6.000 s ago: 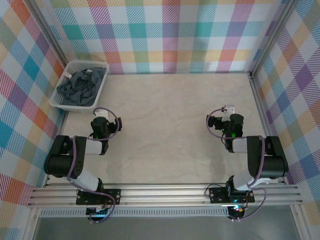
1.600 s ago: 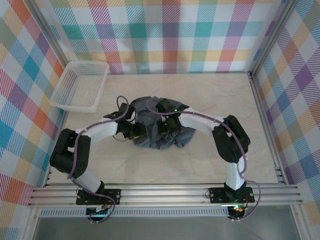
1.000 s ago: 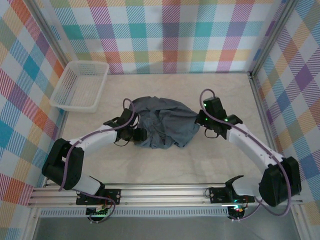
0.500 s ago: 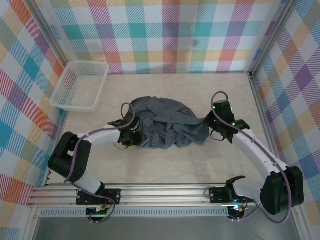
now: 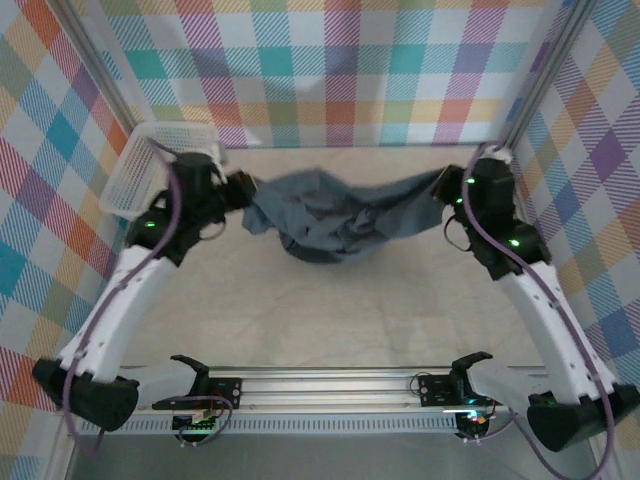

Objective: Fold the inside-out t-shirt

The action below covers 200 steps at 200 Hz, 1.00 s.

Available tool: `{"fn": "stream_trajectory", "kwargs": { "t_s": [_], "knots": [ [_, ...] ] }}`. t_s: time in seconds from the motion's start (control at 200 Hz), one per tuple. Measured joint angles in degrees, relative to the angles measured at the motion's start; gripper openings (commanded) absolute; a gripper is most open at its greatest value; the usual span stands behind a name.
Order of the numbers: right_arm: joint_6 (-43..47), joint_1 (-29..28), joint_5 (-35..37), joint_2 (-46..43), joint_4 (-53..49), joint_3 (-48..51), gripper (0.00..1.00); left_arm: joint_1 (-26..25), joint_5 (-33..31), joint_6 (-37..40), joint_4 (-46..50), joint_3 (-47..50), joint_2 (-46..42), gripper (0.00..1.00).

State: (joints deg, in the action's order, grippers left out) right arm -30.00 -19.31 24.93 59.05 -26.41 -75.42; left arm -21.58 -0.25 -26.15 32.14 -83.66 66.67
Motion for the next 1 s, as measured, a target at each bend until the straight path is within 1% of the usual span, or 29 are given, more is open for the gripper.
{"fn": "stream_trajectory", "kwargs": {
  "t_s": [0.09, 0.19, 0.335, 0.48, 0.57, 0.73, 0.815, 0.905, 1.0],
  "knots": [
    [4.59, 0.0, 4.04, -3.43, 3.48, -5.33, 0.0, 0.04, -3.45, 2.23, 1.42, -10.38, -2.34, 0.0],
    [9.25, 0.0, 7.8, -6.38, 7.96, -9.57, 0.0, 0.04, -6.4, 4.44, 2.14, -17.44, -4.83, 0.0],
    [14.95, 0.02, 10.69, -8.66, 13.44, -14.69, 0.0, 0.04, -8.04, 6.82, 2.27, -22.64, -7.26, 0.0],
    [19.45, 0.0, 10.47, -9.11, 17.51, -20.55, 0.0, 0.04, -8.0, 8.26, 2.34, -27.56, -7.21, 0.0],
    [21.51, 0.0, 10.16, -8.52, 18.18, -23.85, 0.0, 0.04, -7.93, 9.2, 2.71, -31.1, -5.73, 0.0],
    [24.39, 0.02, 10.73, -3.58, 17.92, -30.14, 0.0, 0.04, -7.91, 10.95, 5.64, -42.1, 2.75, 0.0],
    [26.25, 0.26, 12.2, 1.07, 17.66, -31.39, 0.0, 0.09, -8.39, 12.15, 5.66, -45.07, 8.61, 0.0],
    [27.17, 2.47, 12.81, 7.74, 16.17, -31.47, 0.0, 1.4, -8.41, 12.96, 5.44, -45.18, 15.21, 0.0],
    [25.16, 7.3, 11.21, 16.76, 12.55, -31.23, 0.0, 4.94, -6.95, 12.26, 4.31, -45.24, 25.03, 0.0]
  ]
}}
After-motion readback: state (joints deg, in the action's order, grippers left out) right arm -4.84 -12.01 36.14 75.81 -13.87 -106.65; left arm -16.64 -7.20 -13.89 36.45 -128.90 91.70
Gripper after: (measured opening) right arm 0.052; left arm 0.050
